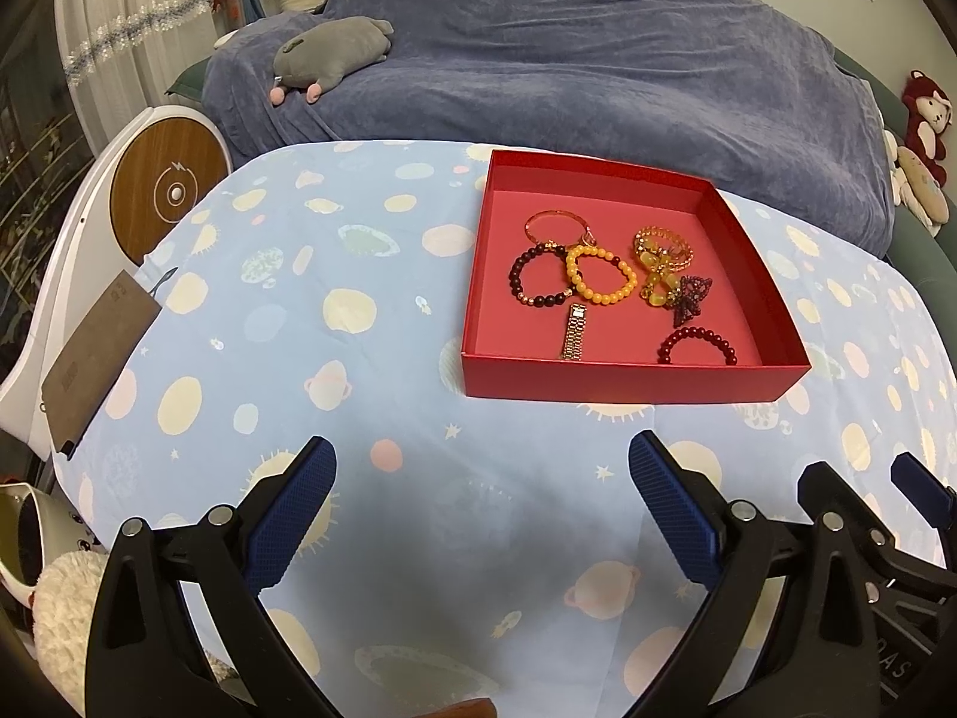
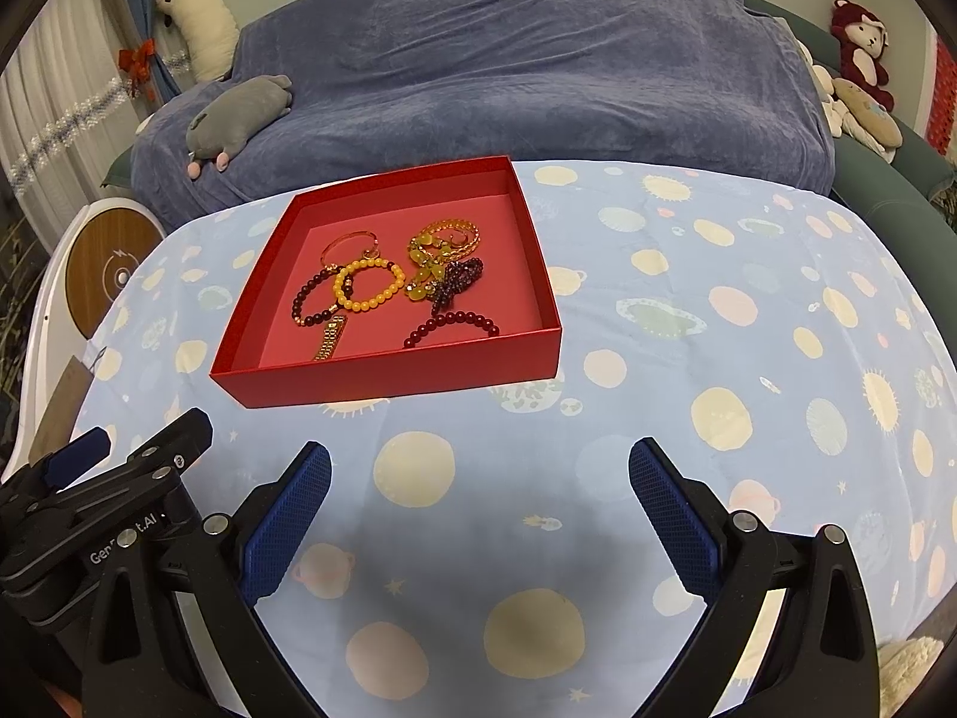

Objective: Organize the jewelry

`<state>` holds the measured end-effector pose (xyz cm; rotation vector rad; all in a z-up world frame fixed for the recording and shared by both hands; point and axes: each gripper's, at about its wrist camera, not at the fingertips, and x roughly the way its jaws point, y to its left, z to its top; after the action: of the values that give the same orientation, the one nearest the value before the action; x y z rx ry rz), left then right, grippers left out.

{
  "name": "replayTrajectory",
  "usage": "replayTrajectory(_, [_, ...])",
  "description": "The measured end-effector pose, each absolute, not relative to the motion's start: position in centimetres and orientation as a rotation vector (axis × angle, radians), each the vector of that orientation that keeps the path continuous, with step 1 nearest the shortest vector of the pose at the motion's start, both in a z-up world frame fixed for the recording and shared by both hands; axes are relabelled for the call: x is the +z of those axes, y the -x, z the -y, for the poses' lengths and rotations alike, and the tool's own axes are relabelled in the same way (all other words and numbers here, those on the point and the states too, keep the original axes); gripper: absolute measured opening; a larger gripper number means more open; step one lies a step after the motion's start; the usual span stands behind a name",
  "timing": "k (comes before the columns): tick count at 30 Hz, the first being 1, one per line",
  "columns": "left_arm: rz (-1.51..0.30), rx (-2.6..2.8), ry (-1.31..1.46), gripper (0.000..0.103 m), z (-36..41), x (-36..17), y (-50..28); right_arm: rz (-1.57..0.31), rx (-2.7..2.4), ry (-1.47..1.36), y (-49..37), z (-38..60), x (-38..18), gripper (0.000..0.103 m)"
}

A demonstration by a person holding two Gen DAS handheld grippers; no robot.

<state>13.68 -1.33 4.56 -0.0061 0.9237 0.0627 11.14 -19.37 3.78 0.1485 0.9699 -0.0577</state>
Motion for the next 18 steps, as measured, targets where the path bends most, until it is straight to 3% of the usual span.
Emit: replayTrajectory(18, [-0.924, 0.072, -0.004, 0.094, 1.28, 4.44, -13.67, -0.973, -0.055, -0.146, -11.16, 19.27, 3.87, 0.096])
